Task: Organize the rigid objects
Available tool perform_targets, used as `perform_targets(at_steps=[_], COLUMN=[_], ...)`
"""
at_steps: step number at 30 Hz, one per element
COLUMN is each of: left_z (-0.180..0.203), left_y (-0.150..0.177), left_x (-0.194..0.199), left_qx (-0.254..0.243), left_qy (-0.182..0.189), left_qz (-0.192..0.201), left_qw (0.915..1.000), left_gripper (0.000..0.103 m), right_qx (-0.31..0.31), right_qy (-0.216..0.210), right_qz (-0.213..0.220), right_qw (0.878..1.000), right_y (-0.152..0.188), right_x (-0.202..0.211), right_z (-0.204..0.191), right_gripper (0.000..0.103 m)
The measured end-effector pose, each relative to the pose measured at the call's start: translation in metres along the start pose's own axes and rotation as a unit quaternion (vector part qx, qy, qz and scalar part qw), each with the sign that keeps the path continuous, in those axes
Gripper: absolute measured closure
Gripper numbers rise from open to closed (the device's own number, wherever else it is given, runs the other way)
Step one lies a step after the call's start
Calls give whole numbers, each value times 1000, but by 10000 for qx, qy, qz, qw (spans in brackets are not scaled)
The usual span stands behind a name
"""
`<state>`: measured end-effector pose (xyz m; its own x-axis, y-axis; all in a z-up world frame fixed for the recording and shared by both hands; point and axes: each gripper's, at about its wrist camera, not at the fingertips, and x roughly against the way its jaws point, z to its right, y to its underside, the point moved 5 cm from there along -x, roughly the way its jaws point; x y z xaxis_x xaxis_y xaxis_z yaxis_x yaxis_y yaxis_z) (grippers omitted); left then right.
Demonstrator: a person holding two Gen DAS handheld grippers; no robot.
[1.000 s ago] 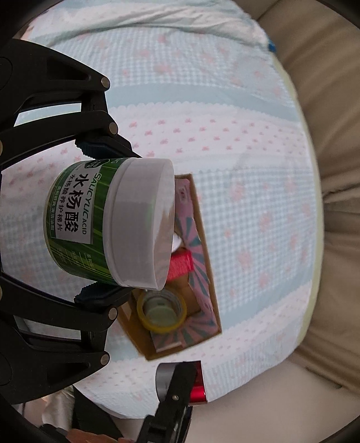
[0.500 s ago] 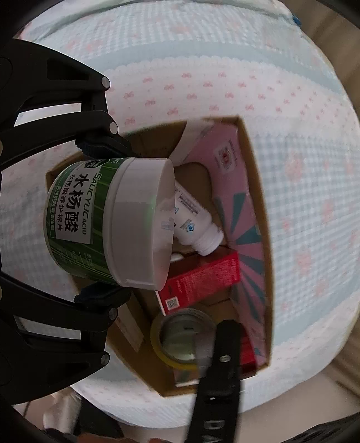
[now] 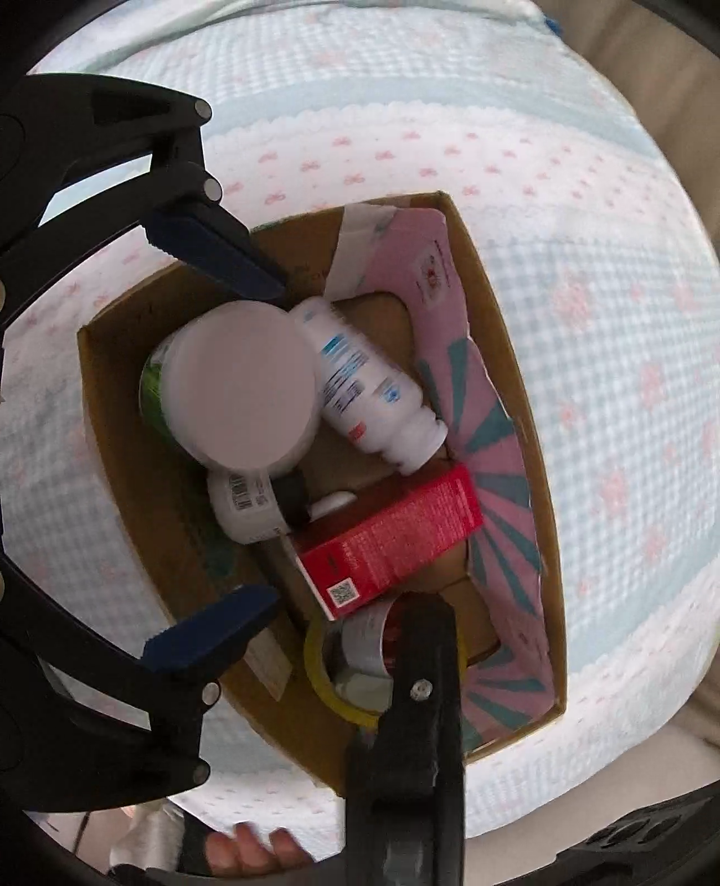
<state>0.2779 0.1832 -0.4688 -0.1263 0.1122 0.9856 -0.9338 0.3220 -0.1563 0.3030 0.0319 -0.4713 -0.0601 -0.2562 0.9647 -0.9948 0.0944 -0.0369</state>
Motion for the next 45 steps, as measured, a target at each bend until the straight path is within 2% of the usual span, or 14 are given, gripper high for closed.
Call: perform_targets(at_steps=[1, 2, 4, 12, 17, 21, 24, 29, 34, 38, 40, 45], left_z=[3, 5, 9, 24, 37, 49, 60, 83, 111, 134, 144, 161], left_y=[2, 4, 7, 10, 9, 14, 19, 19, 18, 27, 35, 53], left_x=[0, 0, 3, 16, 42, 84, 129, 201, 279, 344, 375, 417], left_qx=[-38, -65, -144, -161, -15, 352, 660, 1006, 1056, 1078, 1112, 1058], left_qy=[-1, 4, 1, -89, -343, -508, -513, -454, -435, -664, -765, -1013], left_qz=[-29, -44, -28, 147, 331, 495, 816, 1348, 2095, 2884, 3324, 3976], left_qw=[10000, 10000, 9999, 9997, 9989, 9969, 9932, 9847, 9711, 9491, 9334, 9058], left_gripper=[0, 0, 0, 0, 0, 0, 0, 0, 0, 0, 0, 0], right_qx=[7, 24, 44, -271, -210, 48, 191, 670, 828, 1052, 1125, 1200], right_qy=[-163, -112, 184, -22, -153, -364, -551, -393, -280, 76, 224, 558], right_qz=[23, -26, 55, 320, 336, 392, 336, 870, 1686, 2503, 2809, 3589], right_qw=[9999, 9999, 9998, 9991, 9991, 9986, 9977, 9932, 9818, 9624, 9529, 9239], right_y=[1, 3, 6, 24, 38, 48, 61, 75, 84, 98, 106, 134], right_x=[3, 5, 15, 47, 69, 100, 132, 210, 292, 354, 377, 429], right_z=[-1, -1, 4, 22, 32, 34, 36, 43, 55, 61, 63, 59], right_gripper=[2, 0, 0, 0, 0, 0, 0, 0, 0, 0, 0, 0])
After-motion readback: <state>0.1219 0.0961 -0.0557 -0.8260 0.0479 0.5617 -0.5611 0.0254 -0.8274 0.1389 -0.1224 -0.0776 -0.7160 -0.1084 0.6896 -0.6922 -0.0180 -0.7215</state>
